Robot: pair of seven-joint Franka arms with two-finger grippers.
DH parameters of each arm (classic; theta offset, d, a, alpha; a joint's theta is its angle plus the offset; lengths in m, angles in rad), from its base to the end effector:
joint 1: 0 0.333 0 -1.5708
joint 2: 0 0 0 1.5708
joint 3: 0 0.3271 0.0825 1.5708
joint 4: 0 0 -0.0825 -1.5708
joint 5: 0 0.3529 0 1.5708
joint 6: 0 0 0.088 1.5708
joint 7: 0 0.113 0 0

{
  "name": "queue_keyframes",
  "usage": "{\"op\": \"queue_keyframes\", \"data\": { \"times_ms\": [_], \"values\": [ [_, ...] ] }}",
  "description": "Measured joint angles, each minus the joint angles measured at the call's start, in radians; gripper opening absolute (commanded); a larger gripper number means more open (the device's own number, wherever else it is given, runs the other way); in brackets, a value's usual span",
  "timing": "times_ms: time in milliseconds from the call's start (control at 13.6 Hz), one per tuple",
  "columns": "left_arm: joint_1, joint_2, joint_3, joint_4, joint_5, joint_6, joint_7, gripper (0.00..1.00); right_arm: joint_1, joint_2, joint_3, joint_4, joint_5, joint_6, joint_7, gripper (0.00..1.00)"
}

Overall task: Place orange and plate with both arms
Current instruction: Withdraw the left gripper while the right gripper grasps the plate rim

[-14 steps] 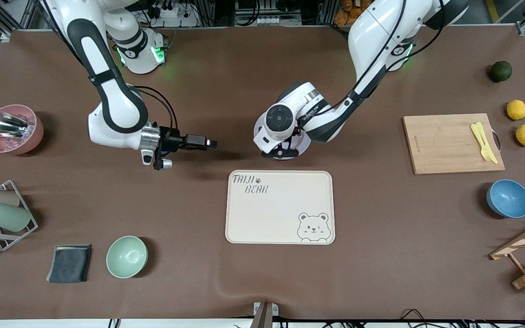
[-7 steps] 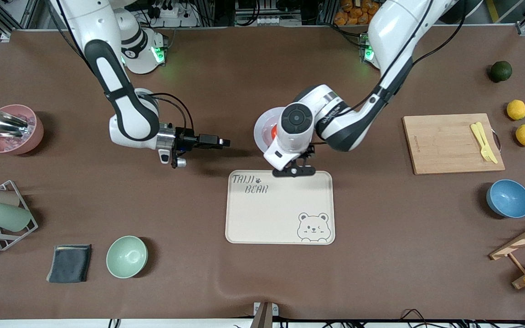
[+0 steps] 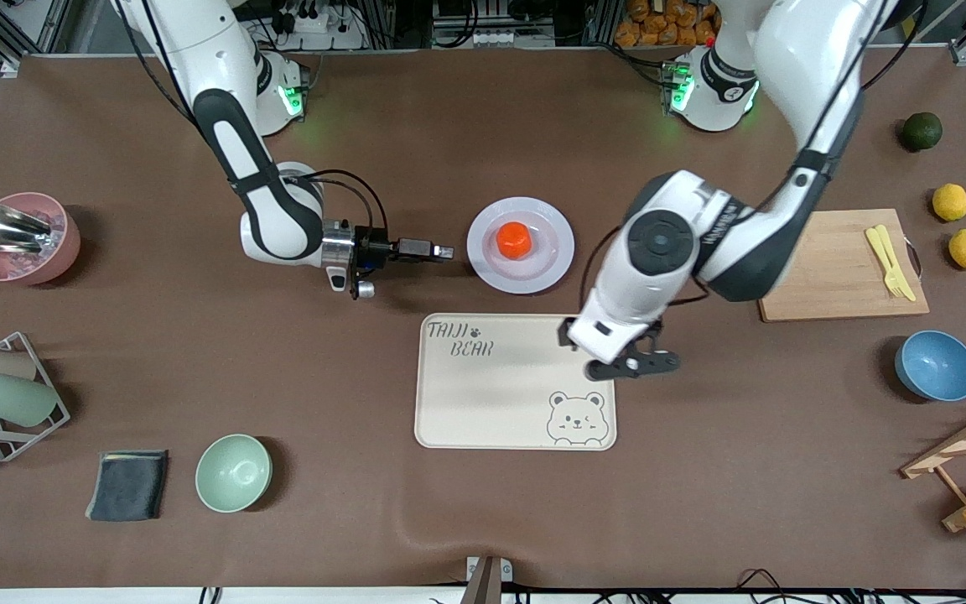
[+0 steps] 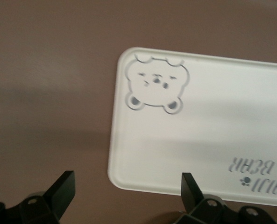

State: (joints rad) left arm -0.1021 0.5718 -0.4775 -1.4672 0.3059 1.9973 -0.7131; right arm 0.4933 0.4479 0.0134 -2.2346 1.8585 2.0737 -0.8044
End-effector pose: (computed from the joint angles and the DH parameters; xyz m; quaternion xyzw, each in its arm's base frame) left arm 0.6108 -0.3024 0.3927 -0.9990 -0.0391 -0.0188 0.0040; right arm 0.4275 0.2995 0.2018 -0.8037 0.1119 0.0962 0.5764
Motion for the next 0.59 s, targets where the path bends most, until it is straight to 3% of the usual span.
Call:
{"op": "queue_keyframes", "data": {
  "times_ms": [295,590],
  "values": [
    [0.135,-0.066,-0.024,0.003,0.0,-0.095,0.164,1.0,0.004,0.08,0.0,0.004,0.052,-0.009,-0.1,0.72],
    [0.224,-0.116,-0.097,0.001,-0.004,-0.199,0.254,1.0,0.031,0.099,0.0,0.015,0.097,-0.008,-0.111,0.57]
  ]
}}
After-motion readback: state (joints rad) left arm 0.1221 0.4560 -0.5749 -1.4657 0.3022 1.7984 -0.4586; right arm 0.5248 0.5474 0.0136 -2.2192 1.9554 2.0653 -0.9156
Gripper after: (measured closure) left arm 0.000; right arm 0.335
